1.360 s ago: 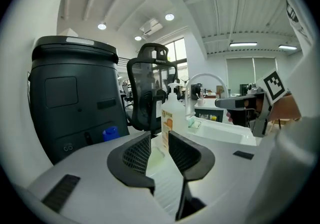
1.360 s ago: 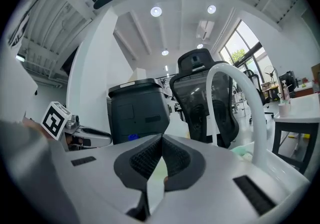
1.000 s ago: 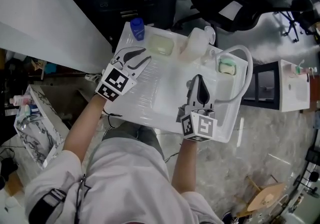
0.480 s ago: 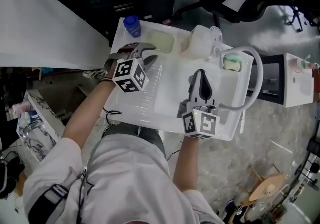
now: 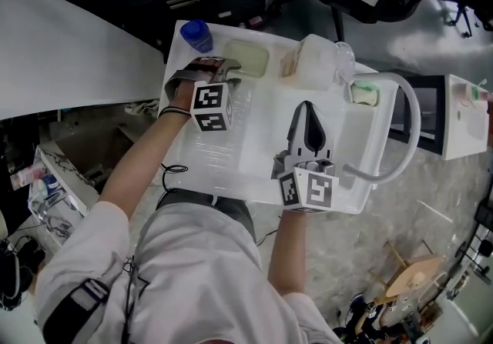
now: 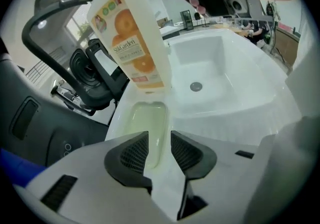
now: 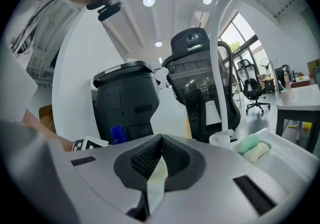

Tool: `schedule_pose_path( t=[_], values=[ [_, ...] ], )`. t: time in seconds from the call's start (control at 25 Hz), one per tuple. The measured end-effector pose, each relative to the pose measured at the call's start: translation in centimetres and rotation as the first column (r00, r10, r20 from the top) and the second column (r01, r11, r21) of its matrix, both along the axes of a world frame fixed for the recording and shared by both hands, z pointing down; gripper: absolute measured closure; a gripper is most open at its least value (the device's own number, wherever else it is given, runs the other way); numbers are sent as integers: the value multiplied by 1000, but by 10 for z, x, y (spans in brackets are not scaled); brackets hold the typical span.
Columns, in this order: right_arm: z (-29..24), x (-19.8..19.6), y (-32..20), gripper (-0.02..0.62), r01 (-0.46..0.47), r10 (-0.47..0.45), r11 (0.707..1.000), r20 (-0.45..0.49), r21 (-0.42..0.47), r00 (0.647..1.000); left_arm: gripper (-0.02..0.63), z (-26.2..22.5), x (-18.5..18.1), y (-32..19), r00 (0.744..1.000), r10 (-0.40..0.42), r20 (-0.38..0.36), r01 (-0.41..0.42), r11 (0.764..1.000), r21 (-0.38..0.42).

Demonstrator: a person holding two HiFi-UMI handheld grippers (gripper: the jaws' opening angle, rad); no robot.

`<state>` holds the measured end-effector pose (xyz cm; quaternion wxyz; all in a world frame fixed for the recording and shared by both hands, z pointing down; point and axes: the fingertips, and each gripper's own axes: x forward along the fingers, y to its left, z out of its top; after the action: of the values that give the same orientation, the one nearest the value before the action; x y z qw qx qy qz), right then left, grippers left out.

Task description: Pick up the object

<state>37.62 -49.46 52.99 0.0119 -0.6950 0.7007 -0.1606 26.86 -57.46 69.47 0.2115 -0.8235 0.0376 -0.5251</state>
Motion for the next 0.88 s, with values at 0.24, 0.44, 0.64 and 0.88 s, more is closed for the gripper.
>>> schedule_pose_path(
  t=[0.24,0.44,0.64,0.88],
  values=[
    [11,4,-6,589,-1,1,1000,-2,-29,1000,471,21,4,-3,997,33,66,-34,999,8],
    [15,1,-9,589,23,-24,999,-15,-41,1000,472,29,3,-6,994,52,97,-56,998,39],
    [12,-2,-7,589,30,-29,999,6,-42,1000,505,27,4,-11,995,42,92,-48,997,65],
    [8,0,0,589,32,-31,999,16,-43,999,541,19,5,-4,997,32,68,-35,999,42]
  ],
)
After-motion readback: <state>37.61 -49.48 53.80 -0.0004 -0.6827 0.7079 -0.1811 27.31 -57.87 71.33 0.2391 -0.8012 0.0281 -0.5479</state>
